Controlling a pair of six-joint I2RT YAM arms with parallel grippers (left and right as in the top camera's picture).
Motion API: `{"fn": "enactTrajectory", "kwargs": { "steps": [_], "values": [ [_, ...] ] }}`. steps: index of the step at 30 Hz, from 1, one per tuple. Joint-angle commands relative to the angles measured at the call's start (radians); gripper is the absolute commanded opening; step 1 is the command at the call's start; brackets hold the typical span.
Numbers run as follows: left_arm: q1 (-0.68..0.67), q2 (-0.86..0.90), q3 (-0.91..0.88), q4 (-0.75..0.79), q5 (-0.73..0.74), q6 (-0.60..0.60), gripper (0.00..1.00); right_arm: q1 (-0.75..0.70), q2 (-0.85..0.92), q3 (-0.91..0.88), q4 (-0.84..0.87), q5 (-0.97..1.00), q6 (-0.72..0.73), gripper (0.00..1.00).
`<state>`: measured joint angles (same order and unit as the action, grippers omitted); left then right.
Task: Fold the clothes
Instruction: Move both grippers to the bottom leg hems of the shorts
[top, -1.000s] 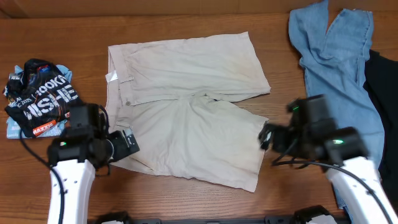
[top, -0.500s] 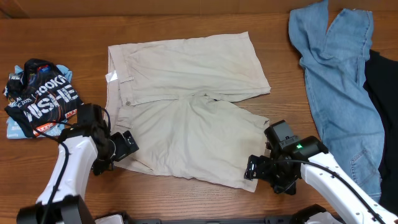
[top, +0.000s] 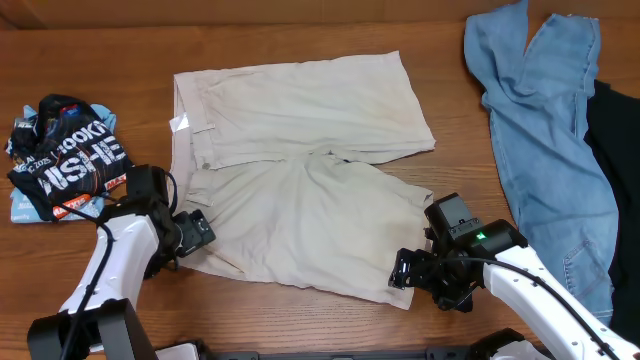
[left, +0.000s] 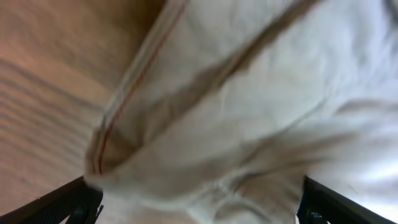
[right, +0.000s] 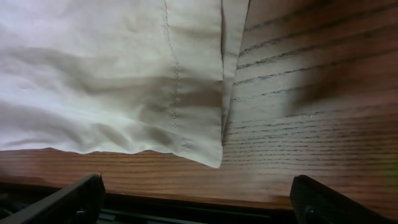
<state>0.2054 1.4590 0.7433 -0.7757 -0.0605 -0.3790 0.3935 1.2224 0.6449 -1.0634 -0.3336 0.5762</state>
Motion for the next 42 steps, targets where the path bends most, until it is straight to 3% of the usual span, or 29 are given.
{"fn": "enactTrajectory", "kwargs": {
  "steps": [1,6,8,14,16,21,22,24,29,32,37,42],
  "values": [
    [0.005,0.010,-0.029,0.052,-0.040,-0.014,1.00,0.004,-0.001,-0.003,0.005,-0.005,0.001,1.00],
    [0.005,0.042,-0.061,0.100,-0.014,-0.014,1.00,0.004,-0.001,-0.003,0.008,-0.005,0.000,1.00],
    [0.005,0.055,-0.061,0.108,0.011,-0.014,0.90,0.004,-0.001,-0.003,0.008,-0.005,0.000,1.00],
    [0.005,0.055,-0.061,0.093,0.013,-0.014,0.14,0.004,0.000,-0.004,-0.002,-0.005,0.026,1.00],
    [0.005,0.055,-0.061,0.079,0.013,-0.014,0.04,0.004,0.004,-0.004,-0.010,-0.010,0.047,0.99],
    [0.005,0.055,-0.061,0.025,0.009,-0.013,0.08,0.004,0.025,-0.005,-0.014,-0.010,0.026,1.00],
    [0.005,0.055,-0.061,0.014,0.008,-0.008,0.17,0.004,0.028,-0.005,-0.014,-0.009,0.016,1.00],
    [0.005,0.055,-0.061,-0.002,0.008,0.002,0.49,0.004,0.030,-0.005,-0.013,-0.009,-0.001,1.00],
    [0.005,0.055,-0.060,-0.038,0.029,-0.003,0.68,0.004,0.030,-0.004,0.003,-0.009,-0.008,1.00],
    [0.005,0.055,-0.060,-0.040,0.029,-0.003,0.70,0.004,0.030,-0.004,0.014,-0.009,-0.023,1.00],
    [0.006,0.055,-0.058,-0.051,0.031,-0.003,0.86,-0.019,0.031,-0.003,0.063,0.029,-0.080,1.00],
    [0.006,0.055,-0.058,-0.055,0.028,-0.011,0.88,-0.069,0.034,-0.003,0.137,0.016,-0.109,1.00]
  ]
}}
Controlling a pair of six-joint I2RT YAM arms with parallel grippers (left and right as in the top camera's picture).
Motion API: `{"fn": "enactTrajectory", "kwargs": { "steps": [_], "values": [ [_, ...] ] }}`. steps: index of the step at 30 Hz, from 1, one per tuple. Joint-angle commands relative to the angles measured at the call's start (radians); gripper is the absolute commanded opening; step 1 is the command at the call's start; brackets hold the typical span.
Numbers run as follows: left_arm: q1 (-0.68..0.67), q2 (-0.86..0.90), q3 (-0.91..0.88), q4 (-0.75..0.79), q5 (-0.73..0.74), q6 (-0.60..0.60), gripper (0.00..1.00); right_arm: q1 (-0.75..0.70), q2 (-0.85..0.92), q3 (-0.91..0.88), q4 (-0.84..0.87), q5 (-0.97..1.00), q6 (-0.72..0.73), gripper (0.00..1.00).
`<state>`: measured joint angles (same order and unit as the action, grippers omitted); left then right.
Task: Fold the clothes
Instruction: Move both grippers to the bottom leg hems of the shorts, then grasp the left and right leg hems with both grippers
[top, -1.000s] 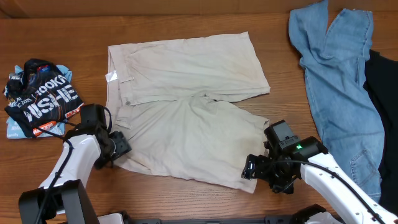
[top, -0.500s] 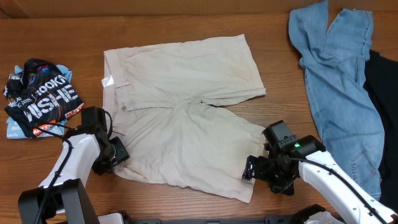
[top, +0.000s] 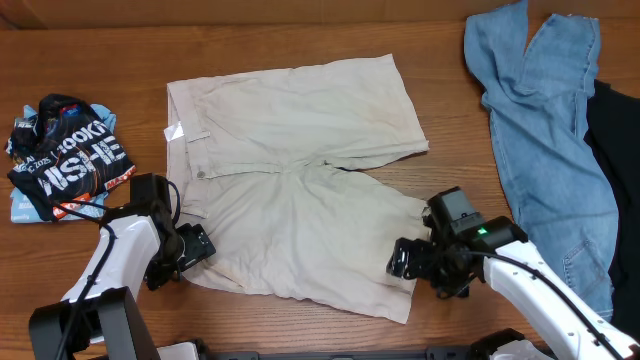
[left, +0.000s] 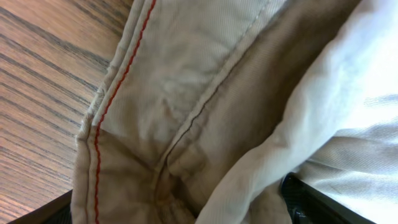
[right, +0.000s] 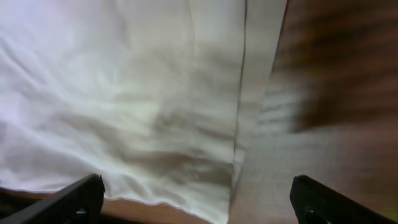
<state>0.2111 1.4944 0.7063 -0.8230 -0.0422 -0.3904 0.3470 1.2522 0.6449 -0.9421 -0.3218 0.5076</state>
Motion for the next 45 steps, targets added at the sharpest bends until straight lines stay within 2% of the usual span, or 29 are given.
{"fn": "enactTrajectory", "kwargs": {
  "steps": [1,6,9,12,18,20,21,24,31,39,40,42,44,45],
  "values": [
    [0.000,0.019,-0.020,-0.011,0.014,0.000,0.88,-0.024,0.004,-0.002,0.011,-0.016,-0.049,1.00],
    [0.000,0.019,-0.007,-0.042,0.029,0.001,0.88,-0.024,0.004,-0.003,-0.145,-0.056,-0.037,1.00],
    [0.000,0.006,0.007,-0.068,0.027,0.001,0.83,-0.022,0.004,-0.003,-0.164,-0.122,-0.033,1.00],
    [0.000,-0.047,0.014,-0.074,0.028,0.003,0.87,-0.022,0.004,-0.003,-0.158,-0.122,-0.032,1.00],
    [0.000,-0.225,0.016,-0.072,0.086,0.095,0.94,-0.022,0.004,-0.003,-0.130,-0.121,-0.034,1.00],
    [0.000,-0.280,0.016,-0.097,0.058,0.060,0.97,-0.022,0.004,-0.003,-0.130,-0.121,-0.038,1.00],
    [0.000,-0.307,0.016,-0.129,0.013,-0.003,1.00,-0.022,0.004,-0.003,-0.130,-0.121,-0.043,1.00],
    [0.000,-0.346,0.015,-0.209,-0.066,-0.116,1.00,-0.022,0.004,-0.003,-0.131,-0.121,-0.045,1.00],
    [0.021,-0.327,-0.018,-0.140,-0.078,-0.175,1.00,-0.022,0.004,-0.003,-0.135,-0.121,-0.045,1.00],
    [0.079,-0.235,-0.065,-0.047,-0.058,-0.170,1.00,-0.022,0.004,-0.003,-0.146,-0.120,-0.045,1.00],
    [0.079,-0.221,-0.065,-0.041,-0.057,-0.166,0.98,-0.022,0.004,-0.003,-0.146,-0.120,-0.045,1.00],
    [0.079,-0.193,-0.065,-0.026,-0.058,-0.163,0.88,-0.022,0.004,-0.003,-0.146,-0.120,-0.045,1.00],
    [0.079,-0.169,-0.065,-0.007,-0.062,-0.163,0.76,-0.022,0.004,-0.003,-0.146,-0.120,-0.045,1.00],
    [0.079,-0.158,-0.065,0.005,-0.062,-0.163,0.66,-0.022,0.004,-0.003,-0.146,-0.117,-0.044,1.00]
  ]
}}
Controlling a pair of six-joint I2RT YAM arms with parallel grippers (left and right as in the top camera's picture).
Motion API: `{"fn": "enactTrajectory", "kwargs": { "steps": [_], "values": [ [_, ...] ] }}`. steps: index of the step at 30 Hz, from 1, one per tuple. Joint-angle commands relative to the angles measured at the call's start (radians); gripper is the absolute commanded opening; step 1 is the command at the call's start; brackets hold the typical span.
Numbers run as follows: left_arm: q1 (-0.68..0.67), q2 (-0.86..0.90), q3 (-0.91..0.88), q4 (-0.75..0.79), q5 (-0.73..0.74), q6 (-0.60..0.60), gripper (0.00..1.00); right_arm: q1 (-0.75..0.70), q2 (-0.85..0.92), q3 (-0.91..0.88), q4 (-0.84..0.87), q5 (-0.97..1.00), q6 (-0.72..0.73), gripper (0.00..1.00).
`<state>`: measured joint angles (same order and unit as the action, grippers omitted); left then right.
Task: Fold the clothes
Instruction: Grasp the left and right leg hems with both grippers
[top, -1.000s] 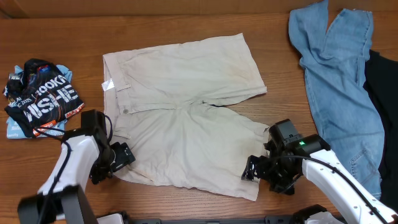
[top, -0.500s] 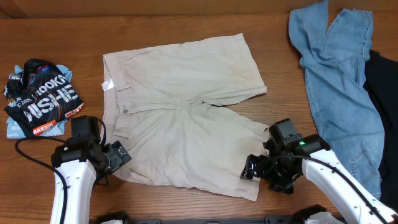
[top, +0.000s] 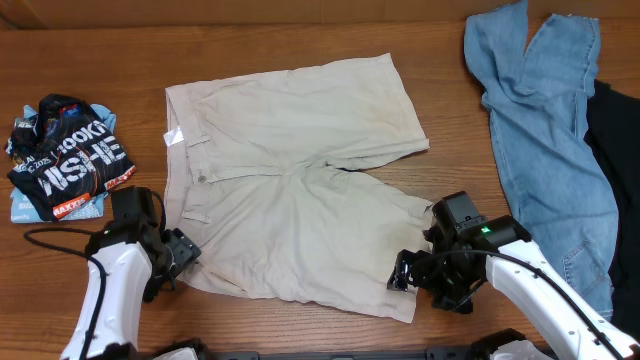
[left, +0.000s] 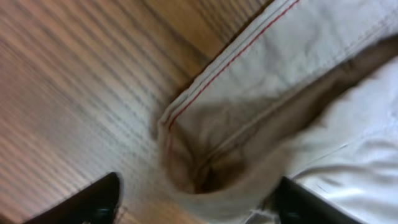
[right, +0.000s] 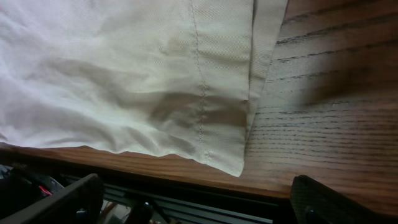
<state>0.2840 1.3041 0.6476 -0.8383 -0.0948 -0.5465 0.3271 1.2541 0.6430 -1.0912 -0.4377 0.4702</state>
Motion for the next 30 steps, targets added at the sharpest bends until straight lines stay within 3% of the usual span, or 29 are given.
{"fn": "enactTrajectory", "kwargs": {
  "steps": [1,6,9,21,26,30],
  "values": [
    [0.006,0.042,-0.006,0.030,-0.009,-0.007,0.58,-0.002,0.002,-0.001,0.003,-0.001,-0.007,1.00],
    [0.006,0.077,-0.006,0.066,-0.009,-0.007,0.19,-0.002,0.002,-0.001,-0.007,-0.002,-0.006,1.00],
    [0.006,0.076,-0.006,0.064,-0.009,-0.004,0.04,-0.002,0.002,-0.001,-0.036,-0.002,0.014,1.00],
    [0.006,0.076,-0.005,0.028,-0.009,0.030,0.04,0.021,0.002,-0.019,-0.145,-0.063,0.031,1.00],
    [0.006,0.076,-0.005,0.027,-0.005,0.031,0.04,0.054,0.003,-0.132,0.024,-0.171,0.032,1.00],
    [0.006,0.076,-0.005,0.027,0.010,0.046,0.04,0.054,0.005,-0.167,0.118,-0.128,0.058,0.99]
  ]
}}
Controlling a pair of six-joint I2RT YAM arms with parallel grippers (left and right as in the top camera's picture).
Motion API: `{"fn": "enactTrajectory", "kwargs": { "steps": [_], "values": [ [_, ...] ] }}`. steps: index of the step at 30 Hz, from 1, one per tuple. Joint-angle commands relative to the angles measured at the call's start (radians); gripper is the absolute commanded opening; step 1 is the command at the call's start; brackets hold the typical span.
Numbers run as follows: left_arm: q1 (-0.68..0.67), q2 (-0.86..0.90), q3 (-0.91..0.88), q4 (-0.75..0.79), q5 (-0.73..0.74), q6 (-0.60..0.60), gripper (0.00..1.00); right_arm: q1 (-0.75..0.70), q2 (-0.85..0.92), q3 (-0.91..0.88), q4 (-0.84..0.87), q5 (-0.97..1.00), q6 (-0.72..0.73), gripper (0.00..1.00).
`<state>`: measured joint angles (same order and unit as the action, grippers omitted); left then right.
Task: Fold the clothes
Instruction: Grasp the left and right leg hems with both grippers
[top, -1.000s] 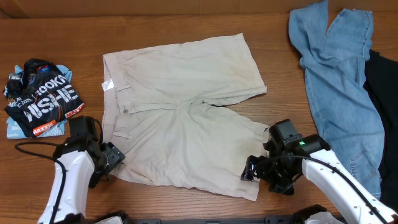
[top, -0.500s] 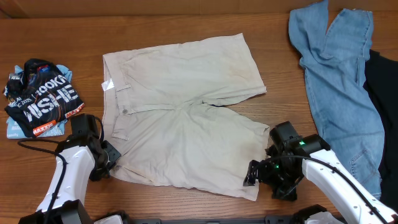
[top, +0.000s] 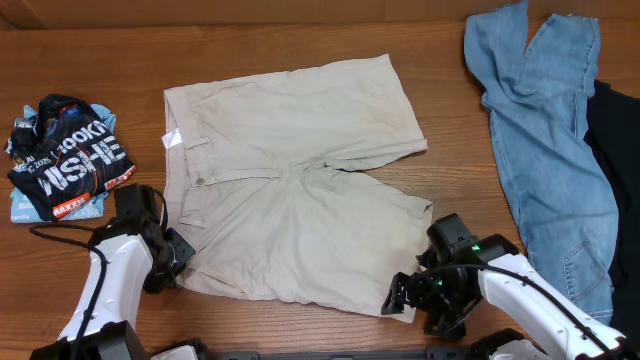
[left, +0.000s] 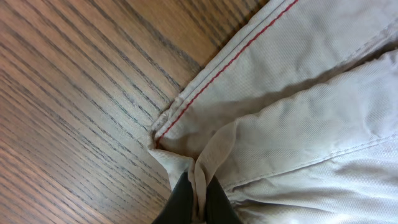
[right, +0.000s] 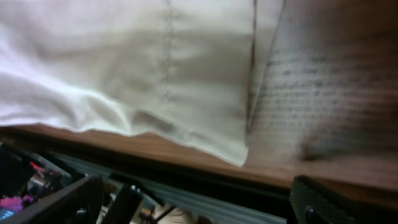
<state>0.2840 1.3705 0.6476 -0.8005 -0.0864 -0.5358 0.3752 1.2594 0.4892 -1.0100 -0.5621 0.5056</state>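
Note:
Beige shorts lie spread flat mid-table, waistband to the left, legs to the right. My left gripper is at the near waistband corner. In the left wrist view it is shut on a pinched fold of that corner, beside the red-stitched waistband edge. My right gripper hovers at the near leg's hem corner, by the table's front edge. It is open, its fingers wide apart, with no cloth between them.
A black printed T-shirt lies bunched at the left. Blue jeans and a black garment cover the right side. The table's front edge runs just under the right gripper.
My left gripper, then open around the waistband corner, is now shut on a fold of it. My right gripper has shifted nearer the table's front edge, staying open.
Both grippers stood open at the shorts' near corners while the near leg lay rumpled. The shorts then lay slightly shifted and flatter. Later my left gripper sat open at the waistband corner; it now pinches it, and the right remains open at the hem corner.

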Motion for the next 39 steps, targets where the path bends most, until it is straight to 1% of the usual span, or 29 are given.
{"fn": "enactTrajectory", "kwargs": {
  "steps": [1,4,5,7,10,12,13,14,24,26,28,29,30,31,39],
  "values": [
    [0.006,0.010,-0.005,-0.011,0.002,0.036,0.04,0.006,0.000,-0.013,0.050,-0.003,0.022,0.98],
    [0.006,0.010,-0.005,-0.013,0.002,0.042,0.04,0.006,0.000,-0.013,0.068,-0.003,0.021,0.91],
    [0.006,0.010,-0.005,-0.014,0.002,0.042,0.04,0.006,0.000,-0.013,0.075,0.002,0.019,0.78],
    [0.006,0.010,-0.005,-0.014,0.002,0.042,0.04,0.006,0.000,-0.013,0.092,0.003,0.019,0.58],
    [0.006,0.010,-0.005,-0.014,0.002,0.042,0.04,0.006,0.000,-0.013,0.101,0.003,0.023,0.39],
    [0.006,0.010,-0.005,-0.014,0.002,0.042,0.04,0.006,0.000,-0.013,0.100,0.003,0.023,0.24],
    [0.006,0.010,-0.005,-0.014,0.002,0.042,0.04,0.006,0.000,-0.013,0.101,0.003,0.023,0.06],
    [0.006,0.010,-0.005,-0.014,0.002,0.042,0.04,0.006,0.000,-0.013,0.101,0.003,0.023,0.04],
    [0.006,0.010,-0.005,-0.023,0.001,0.043,0.04,0.006,0.000,-0.013,0.103,0.047,0.046,0.04],
    [0.006,0.010,-0.005,-0.023,0.002,0.043,0.04,0.006,0.000,-0.013,0.091,0.050,0.046,0.06],
    [0.006,0.010,-0.005,-0.023,0.002,0.043,0.04,0.006,0.000,-0.013,0.085,0.055,0.049,0.20],
    [0.006,0.010,-0.005,-0.023,0.002,0.043,0.04,0.006,0.000,-0.013,0.085,0.057,0.049,0.33],
    [0.006,0.010,-0.005,-0.023,0.002,0.043,0.04,0.006,0.000,-0.013,0.085,0.061,0.049,0.39],
    [0.006,0.010,-0.005,-0.023,0.002,0.043,0.04,0.006,0.000,-0.013,0.085,0.068,0.049,0.42],
    [0.006,0.010,-0.005,-0.025,0.002,0.043,0.04,0.006,0.000,-0.050,0.156,0.053,0.057,0.42]
  ]
}}
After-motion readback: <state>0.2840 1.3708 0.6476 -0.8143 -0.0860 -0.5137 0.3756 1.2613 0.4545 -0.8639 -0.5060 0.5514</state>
